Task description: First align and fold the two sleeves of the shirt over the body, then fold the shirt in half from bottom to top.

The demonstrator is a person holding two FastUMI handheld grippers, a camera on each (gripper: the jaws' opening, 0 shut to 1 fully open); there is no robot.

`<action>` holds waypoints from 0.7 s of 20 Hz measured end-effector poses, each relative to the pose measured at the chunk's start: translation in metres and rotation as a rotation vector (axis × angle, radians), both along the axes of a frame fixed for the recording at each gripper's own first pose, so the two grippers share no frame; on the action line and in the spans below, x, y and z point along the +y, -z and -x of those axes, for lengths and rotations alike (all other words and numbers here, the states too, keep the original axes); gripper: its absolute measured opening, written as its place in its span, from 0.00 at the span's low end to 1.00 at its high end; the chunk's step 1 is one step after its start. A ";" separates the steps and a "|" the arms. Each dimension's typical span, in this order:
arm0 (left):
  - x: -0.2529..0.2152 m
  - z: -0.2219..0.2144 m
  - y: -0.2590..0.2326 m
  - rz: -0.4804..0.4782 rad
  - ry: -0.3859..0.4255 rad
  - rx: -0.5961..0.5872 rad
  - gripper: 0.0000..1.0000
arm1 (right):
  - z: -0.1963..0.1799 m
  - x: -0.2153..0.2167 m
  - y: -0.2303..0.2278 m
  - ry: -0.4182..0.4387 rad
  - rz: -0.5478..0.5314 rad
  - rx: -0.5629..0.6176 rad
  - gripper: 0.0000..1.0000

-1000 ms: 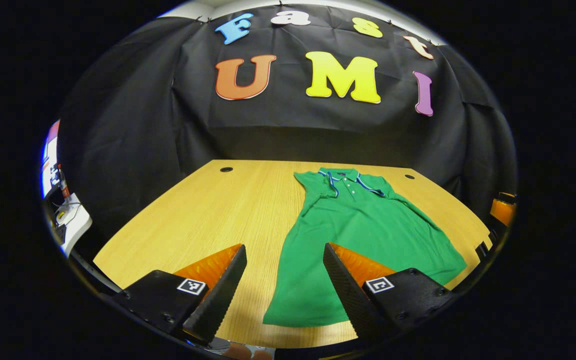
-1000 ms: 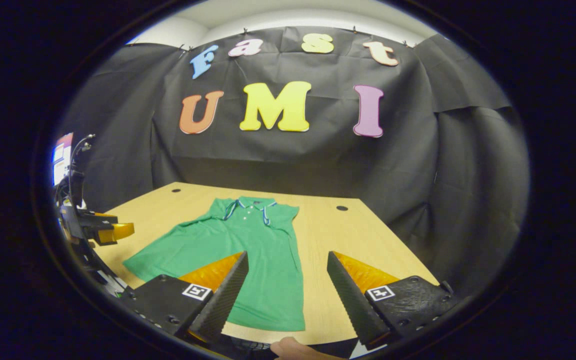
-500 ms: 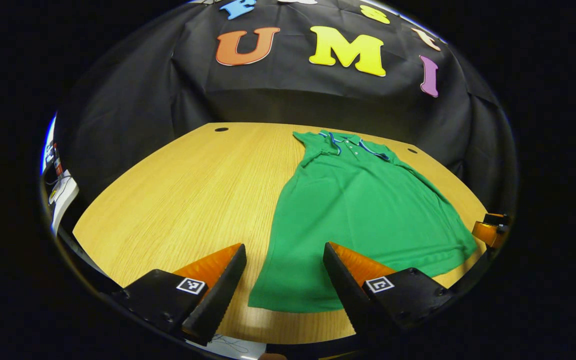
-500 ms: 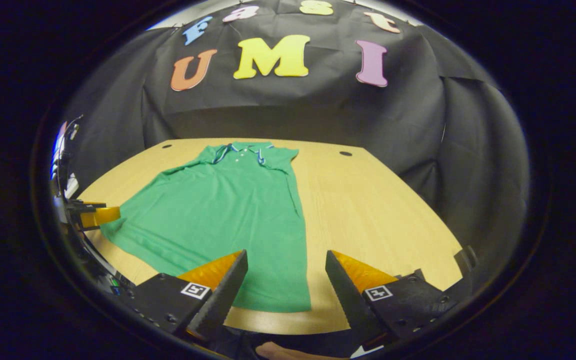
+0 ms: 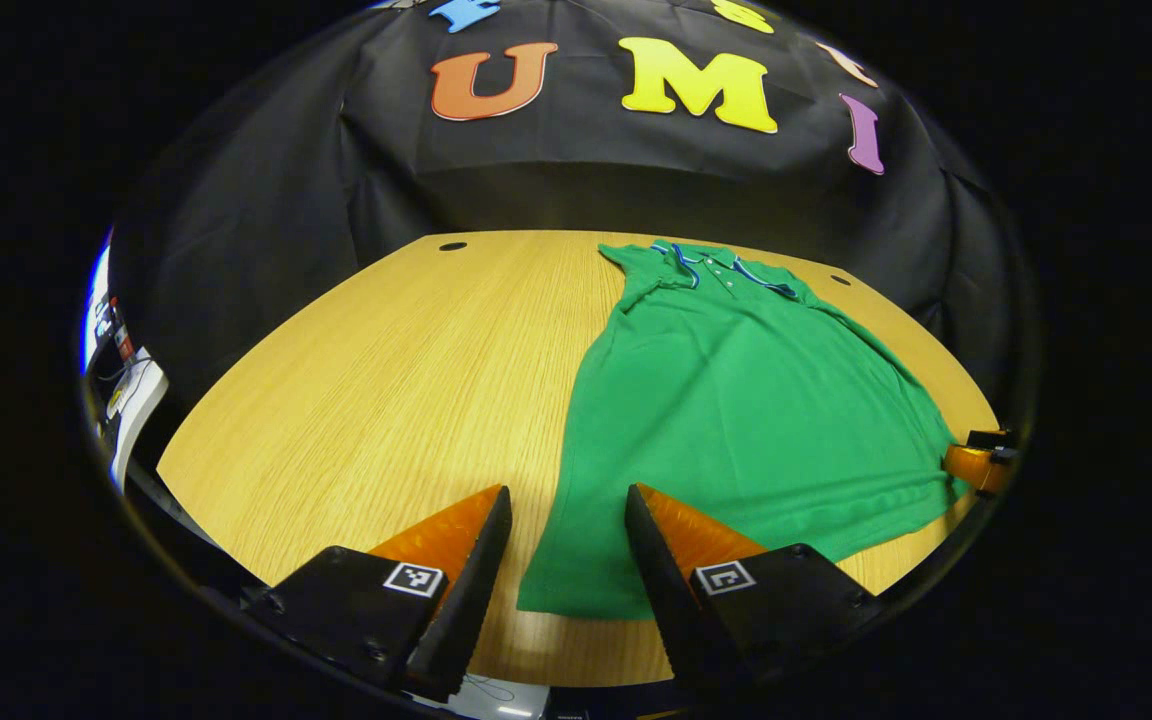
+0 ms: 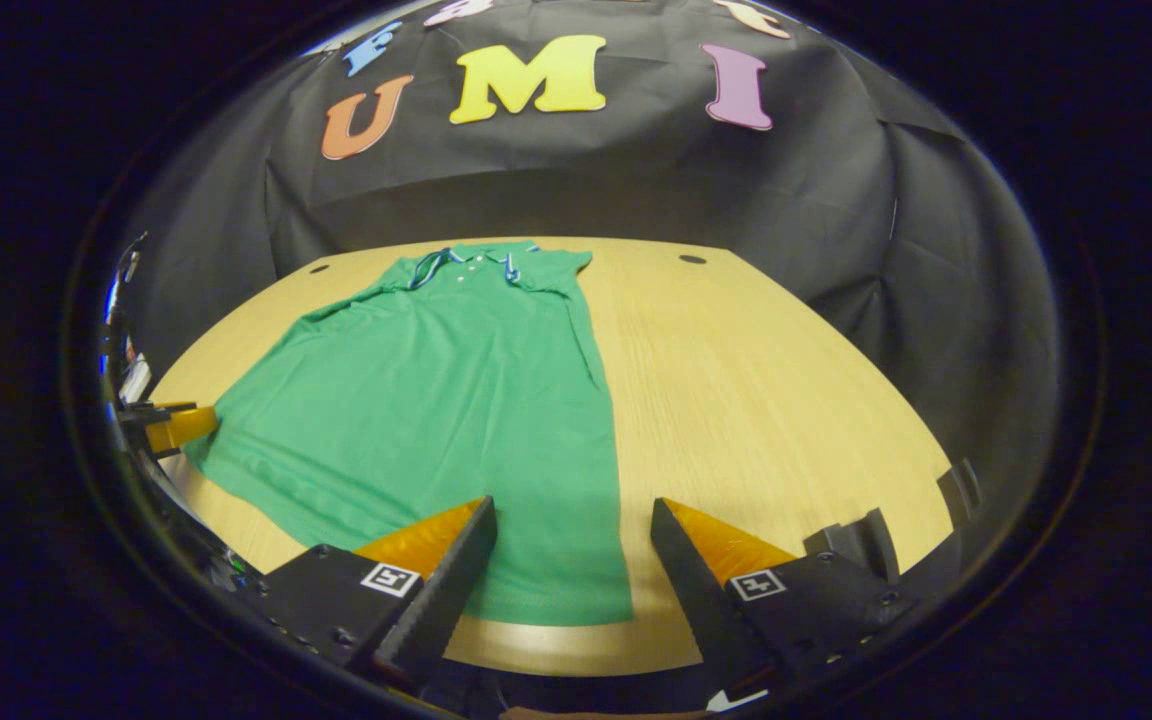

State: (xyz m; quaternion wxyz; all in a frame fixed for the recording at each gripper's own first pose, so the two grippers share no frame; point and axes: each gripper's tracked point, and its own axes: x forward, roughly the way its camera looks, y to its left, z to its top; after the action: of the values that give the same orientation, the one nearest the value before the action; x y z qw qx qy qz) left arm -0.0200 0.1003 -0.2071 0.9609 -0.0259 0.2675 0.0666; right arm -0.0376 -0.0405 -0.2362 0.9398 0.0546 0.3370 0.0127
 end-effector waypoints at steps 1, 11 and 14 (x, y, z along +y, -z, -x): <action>0.001 0.001 0.001 -0.001 -0.009 -0.002 0.72 | 0.002 0.001 0.002 -0.007 -0.016 0.010 0.90; -0.007 -0.005 -0.002 0.056 0.023 -0.015 0.03 | -0.008 0.018 -0.006 -0.067 -0.110 -0.008 0.00; -0.012 -0.011 -0.016 0.062 0.035 -0.047 0.03 | -0.018 0.012 -0.027 -0.072 -0.111 -0.058 0.00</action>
State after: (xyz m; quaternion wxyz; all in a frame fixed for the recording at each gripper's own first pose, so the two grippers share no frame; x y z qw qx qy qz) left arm -0.0094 0.0883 -0.1912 0.9667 -0.0523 0.2471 0.0407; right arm -0.0195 -0.0284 -0.2093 0.9438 0.0938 0.3099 0.0669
